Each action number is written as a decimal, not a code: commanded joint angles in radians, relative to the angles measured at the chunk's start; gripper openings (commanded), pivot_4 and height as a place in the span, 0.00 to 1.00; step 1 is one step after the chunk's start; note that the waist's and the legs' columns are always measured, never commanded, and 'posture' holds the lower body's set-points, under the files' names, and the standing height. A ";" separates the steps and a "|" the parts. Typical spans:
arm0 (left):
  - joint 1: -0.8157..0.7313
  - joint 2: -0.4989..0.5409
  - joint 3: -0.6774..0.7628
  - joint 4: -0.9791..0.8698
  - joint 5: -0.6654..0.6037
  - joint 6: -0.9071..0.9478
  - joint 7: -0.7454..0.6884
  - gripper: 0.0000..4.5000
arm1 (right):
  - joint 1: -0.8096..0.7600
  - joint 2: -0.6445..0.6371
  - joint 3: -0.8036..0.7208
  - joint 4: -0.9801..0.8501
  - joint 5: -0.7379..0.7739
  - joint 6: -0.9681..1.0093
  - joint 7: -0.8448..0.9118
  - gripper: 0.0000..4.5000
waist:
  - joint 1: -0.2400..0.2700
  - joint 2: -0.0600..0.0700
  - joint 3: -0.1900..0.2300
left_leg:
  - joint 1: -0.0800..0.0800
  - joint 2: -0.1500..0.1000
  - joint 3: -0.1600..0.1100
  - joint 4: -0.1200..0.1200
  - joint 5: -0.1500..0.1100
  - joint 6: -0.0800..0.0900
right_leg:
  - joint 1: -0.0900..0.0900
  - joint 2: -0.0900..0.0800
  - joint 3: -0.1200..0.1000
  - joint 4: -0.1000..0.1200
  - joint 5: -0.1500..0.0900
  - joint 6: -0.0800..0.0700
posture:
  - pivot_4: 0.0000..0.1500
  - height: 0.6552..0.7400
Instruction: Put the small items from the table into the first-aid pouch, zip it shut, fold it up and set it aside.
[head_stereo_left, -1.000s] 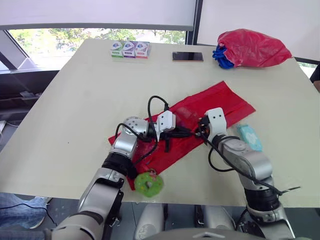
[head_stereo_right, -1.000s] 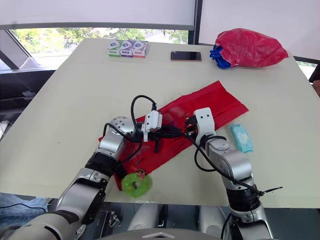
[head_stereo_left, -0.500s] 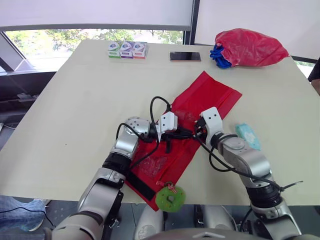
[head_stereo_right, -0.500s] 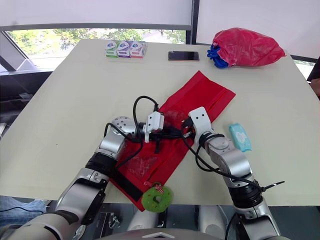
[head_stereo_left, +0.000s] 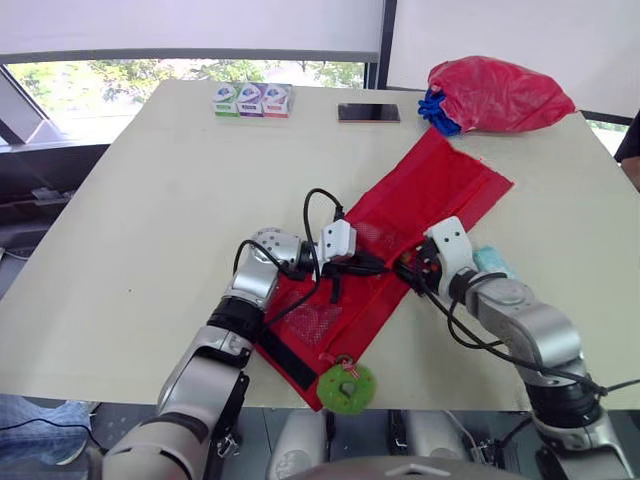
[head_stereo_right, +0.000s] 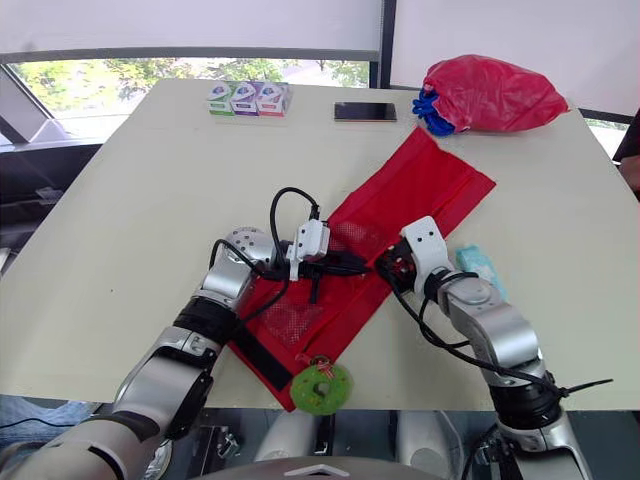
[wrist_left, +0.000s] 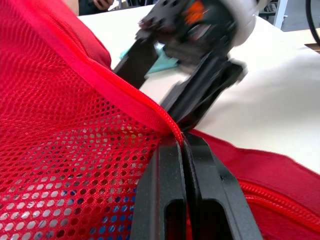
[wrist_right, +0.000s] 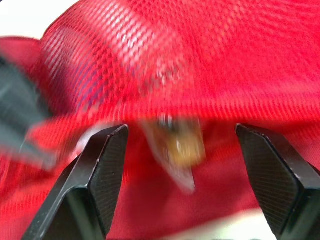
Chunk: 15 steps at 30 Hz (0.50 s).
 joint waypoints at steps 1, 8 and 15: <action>-0.039 0.002 0.029 0.028 -0.017 -0.027 -0.001 0.00 | 0.018 -0.048 -0.031 -0.089 0.043 0.020 0.050 0.80 | 0.000 0.000 0.000 | 0.000 0.000 0.000 0.000 0.000 0.000 | 0.000 0.000 0.000 0.000 0.000 0.000 | 1.00 1.00; -0.055 -0.008 0.038 0.064 -0.024 -0.034 -0.007 0.00 | 0.026 -0.098 -0.017 -0.046 -0.006 -0.098 0.060 0.31 | 0.000 0.000 0.000 | 0.000 0.000 0.000 0.000 0.000 0.000 | 0.000 0.000 0.000 0.000 0.000 0.000 | 1.00 1.00; -0.074 -0.013 0.043 0.097 -0.019 -0.050 -0.014 0.00 | -0.030 -0.062 0.062 0.078 -0.082 -0.235 0.062 0.01 | 0.000 0.000 0.000 | 0.000 0.000 0.000 0.000 0.000 0.000 | 0.000 0.000 0.000 0.000 0.000 0.000 | 1.00 1.00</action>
